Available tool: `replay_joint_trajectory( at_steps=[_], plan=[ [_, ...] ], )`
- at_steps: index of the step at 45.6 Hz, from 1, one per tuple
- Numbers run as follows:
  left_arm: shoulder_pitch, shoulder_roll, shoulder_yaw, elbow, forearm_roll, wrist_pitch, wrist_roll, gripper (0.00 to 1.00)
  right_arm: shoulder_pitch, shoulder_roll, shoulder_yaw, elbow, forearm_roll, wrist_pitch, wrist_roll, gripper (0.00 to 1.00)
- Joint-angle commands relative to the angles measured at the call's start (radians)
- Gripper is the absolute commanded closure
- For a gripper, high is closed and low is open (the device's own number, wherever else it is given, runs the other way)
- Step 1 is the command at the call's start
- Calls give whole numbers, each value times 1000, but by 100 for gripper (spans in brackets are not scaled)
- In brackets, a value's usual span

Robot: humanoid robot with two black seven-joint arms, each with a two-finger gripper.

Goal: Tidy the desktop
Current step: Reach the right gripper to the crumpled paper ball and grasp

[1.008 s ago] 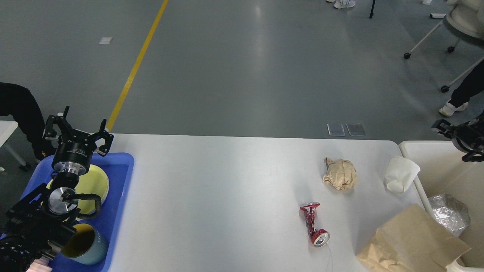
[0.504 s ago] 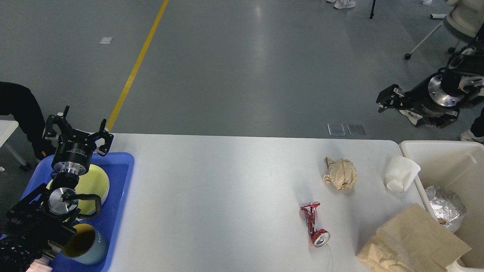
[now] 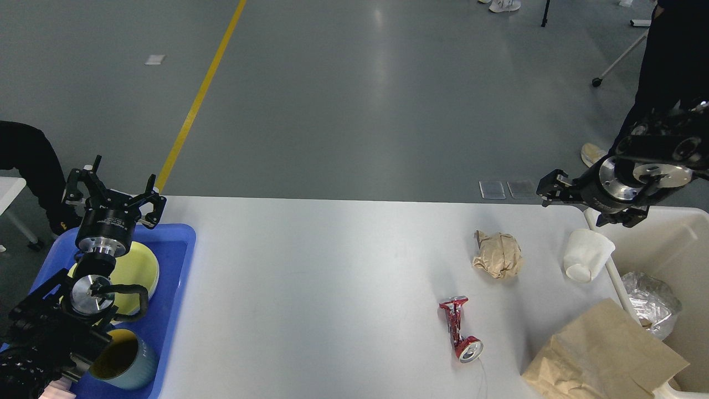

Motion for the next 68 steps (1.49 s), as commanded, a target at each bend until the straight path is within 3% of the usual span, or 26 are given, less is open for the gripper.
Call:
replay_joint_trajectory(
  at_steps=[1, 8, 15, 30, 47, 68],
  plan=[
    [0, 0, 0, 0, 0, 0, 0, 3, -151, 51, 14, -111, 0, -49, 0, 0],
    [0, 0, 0, 0, 0, 0, 0, 3, -297, 135, 84, -246, 8, -58, -2, 0],
    [0, 0, 0, 0, 0, 0, 0, 3, -362, 141, 188, -287, 8, -59, -2, 0],
    [0, 0, 0, 0, 0, 0, 0, 3, -487, 263, 198, -501, 8, -107, -2, 0],
    [0, 0, 0, 0, 0, 0, 0, 3, -561, 333, 201, -591, 6, -173, 8, 0],
    [0, 0, 0, 0, 0, 0, 0, 3, -644, 401, 192, -722, 5, -177, 9, 1]
  ],
)
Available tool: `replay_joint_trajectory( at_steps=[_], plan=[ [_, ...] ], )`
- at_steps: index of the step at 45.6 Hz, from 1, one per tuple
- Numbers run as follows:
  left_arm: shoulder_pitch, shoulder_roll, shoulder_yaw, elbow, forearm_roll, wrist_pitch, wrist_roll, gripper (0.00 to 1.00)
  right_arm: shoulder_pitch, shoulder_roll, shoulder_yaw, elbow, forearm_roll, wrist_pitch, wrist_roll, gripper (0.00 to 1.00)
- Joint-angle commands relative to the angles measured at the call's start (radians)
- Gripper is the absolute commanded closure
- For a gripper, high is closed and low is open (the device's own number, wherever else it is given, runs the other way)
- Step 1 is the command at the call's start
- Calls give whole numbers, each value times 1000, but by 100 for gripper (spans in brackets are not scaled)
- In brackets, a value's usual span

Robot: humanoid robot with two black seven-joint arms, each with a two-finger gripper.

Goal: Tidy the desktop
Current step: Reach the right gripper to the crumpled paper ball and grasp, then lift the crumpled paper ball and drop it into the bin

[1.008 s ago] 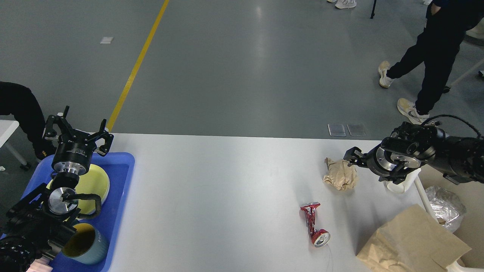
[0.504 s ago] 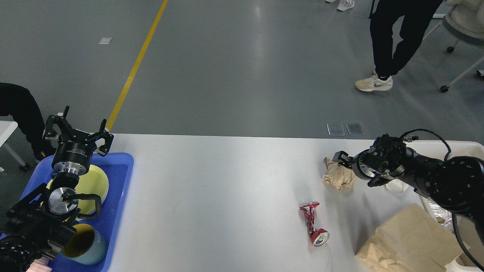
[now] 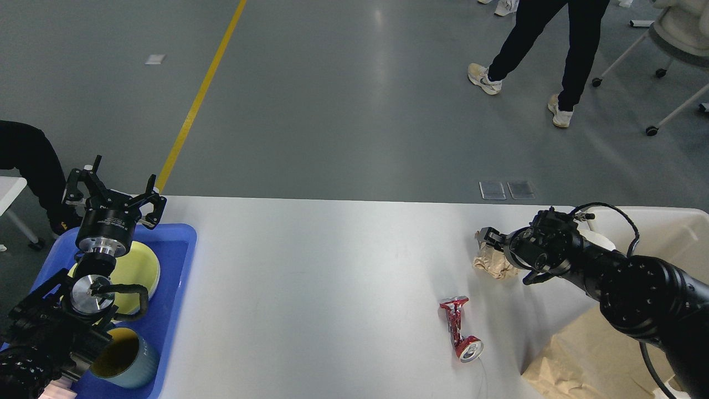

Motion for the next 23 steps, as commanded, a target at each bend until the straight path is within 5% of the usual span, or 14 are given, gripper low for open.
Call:
replay_joint_trajectory(
  at_steps=[1, 5, 14, 20, 23],
  plan=[
    [0, 0, 0, 0, 0, 0, 0, 3, -11, 4, -1, -11, 0, -3, 0, 2],
    [0, 0, 0, 0, 0, 0, 0, 3, -12, 4, 1, -11, 1, -21, -2, 11],
    [0, 0, 0, 0, 0, 0, 0, 3, -17, 4, 5, -9, 3, -41, -6, 52],
    [0, 0, 0, 0, 0, 0, 0, 3, -15, 6, 10, 0, 3, -38, -9, 65],
    [0, 0, 0, 0, 0, 0, 0, 3, -15, 6, 13, 3, 3, -32, -12, 83]
  ],
)
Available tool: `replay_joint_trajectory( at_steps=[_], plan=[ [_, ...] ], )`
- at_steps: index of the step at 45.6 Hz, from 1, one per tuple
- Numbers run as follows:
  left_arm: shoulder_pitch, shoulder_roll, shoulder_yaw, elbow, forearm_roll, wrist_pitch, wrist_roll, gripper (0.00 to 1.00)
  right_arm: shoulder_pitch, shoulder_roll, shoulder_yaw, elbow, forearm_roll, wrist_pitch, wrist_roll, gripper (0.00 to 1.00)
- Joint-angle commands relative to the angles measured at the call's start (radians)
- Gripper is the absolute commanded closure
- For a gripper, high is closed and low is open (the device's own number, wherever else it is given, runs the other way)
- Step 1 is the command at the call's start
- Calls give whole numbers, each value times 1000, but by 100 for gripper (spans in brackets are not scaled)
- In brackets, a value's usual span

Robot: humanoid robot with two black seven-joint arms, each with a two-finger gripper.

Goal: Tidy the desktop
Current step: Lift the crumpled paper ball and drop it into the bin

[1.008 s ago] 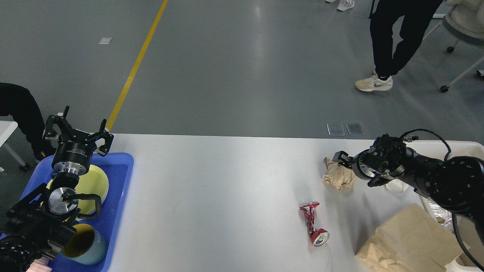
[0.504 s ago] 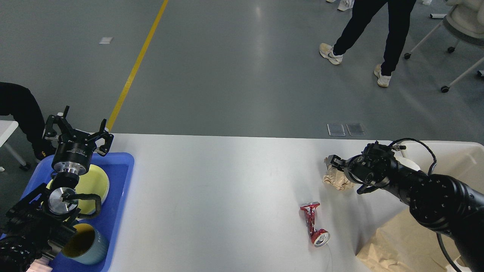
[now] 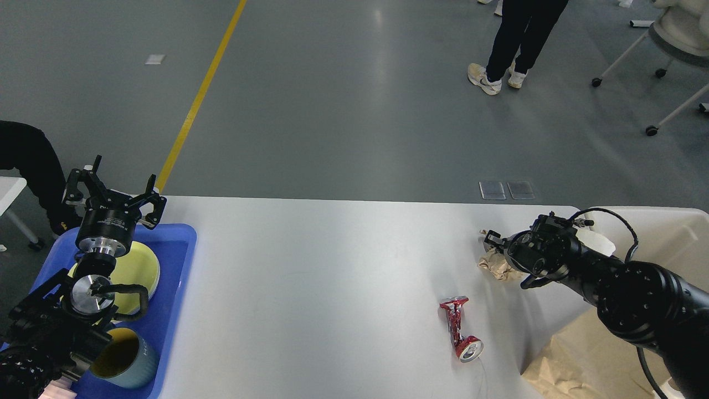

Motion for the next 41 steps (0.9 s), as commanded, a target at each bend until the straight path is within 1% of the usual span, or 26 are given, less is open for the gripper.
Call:
replay_joint_trajectory(
  at_steps=[1, 2, 3, 10, 15, 18, 24, 30, 38, 41],
  plan=[
    [0, 0, 0, 1, 0, 0, 0, 3, 1, 0, 4, 8, 0, 10, -4, 90],
    [0, 0, 0, 0, 0, 0, 0, 3, 1, 0, 5, 9, 3, 13, -4, 98],
    [0, 0, 0, 1, 0, 0, 0, 3, 3, 0, 5, 12, 6, 15, -6, 100],
    [0, 0, 0, 1, 0, 0, 0, 3, 23, 0, 33, 40, 22, 19, -6, 100],
    [0, 0, 0, 0, 0, 0, 0, 3, 75, -29, 71, 103, 22, 19, -7, 100],
    [0, 0, 0, 1, 0, 0, 0, 3, 130, -90, 79, 163, 22, 21, -7, 100],
    [0, 0, 0, 0, 0, 0, 0, 3, 263, -211, 80, 337, 22, 39, -7, 100],
    [0, 0, 0, 0, 0, 0, 0, 3, 409, -325, 80, 489, 22, 79, -6, 100],
    [0, 0, 0, 0, 0, 0, 0, 3, 612, -460, 88, 617, 22, 194, -4, 100],
    [0, 0, 0, 0, 0, 0, 0, 3, 685, -517, 99, 657, 22, 265, -4, 100]
  ],
)
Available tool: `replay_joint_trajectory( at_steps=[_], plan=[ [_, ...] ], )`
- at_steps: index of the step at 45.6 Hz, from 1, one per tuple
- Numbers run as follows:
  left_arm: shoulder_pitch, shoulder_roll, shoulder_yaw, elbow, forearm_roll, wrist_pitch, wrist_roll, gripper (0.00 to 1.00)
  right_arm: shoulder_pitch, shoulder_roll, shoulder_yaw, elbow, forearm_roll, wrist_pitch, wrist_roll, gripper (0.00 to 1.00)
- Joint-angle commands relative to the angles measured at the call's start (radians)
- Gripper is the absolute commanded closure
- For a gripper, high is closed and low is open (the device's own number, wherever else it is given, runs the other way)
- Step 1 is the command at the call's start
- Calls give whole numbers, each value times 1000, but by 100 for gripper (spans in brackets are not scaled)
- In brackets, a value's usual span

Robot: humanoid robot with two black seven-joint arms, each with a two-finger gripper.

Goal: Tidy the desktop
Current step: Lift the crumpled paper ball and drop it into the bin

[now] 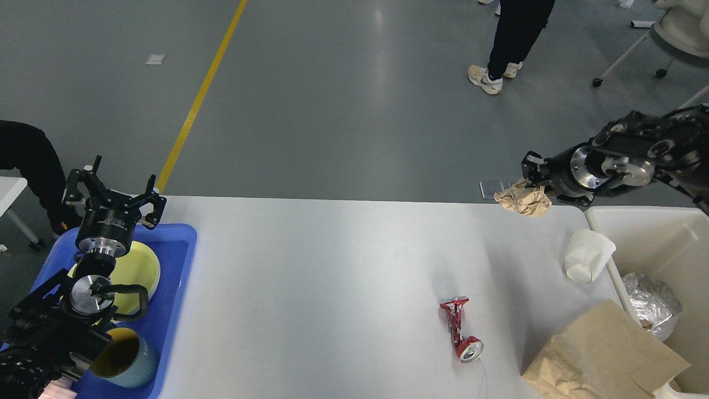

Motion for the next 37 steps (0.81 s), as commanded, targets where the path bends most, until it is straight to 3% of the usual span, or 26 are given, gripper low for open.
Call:
replay_joint_trajectory(
  at_steps=[1, 10, 19, 23, 32, 37],
  plan=[
    [0, 0, 0, 0, 0, 0, 0, 3, 139, -101, 17, 76, 0, 115, 0, 100],
    [0, 0, 0, 0, 0, 0, 0, 3, 315, -224, 56, 171, 0, 268, 0, 100],
    [0, 0, 0, 0, 0, 0, 0, 3, 325, -270, 73, 153, -6, 268, -1, 100],
    [0, 0, 0, 0, 0, 0, 0, 3, 270, -273, 57, 99, -3, 177, -1, 100],
    [0, 0, 0, 1, 0, 0, 0, 3, -77, -262, 60, -106, 0, -161, -1, 100],
    [0, 0, 0, 0, 0, 0, 0, 3, -244, -252, 75, -204, 2, -256, -1, 100]
  ],
)
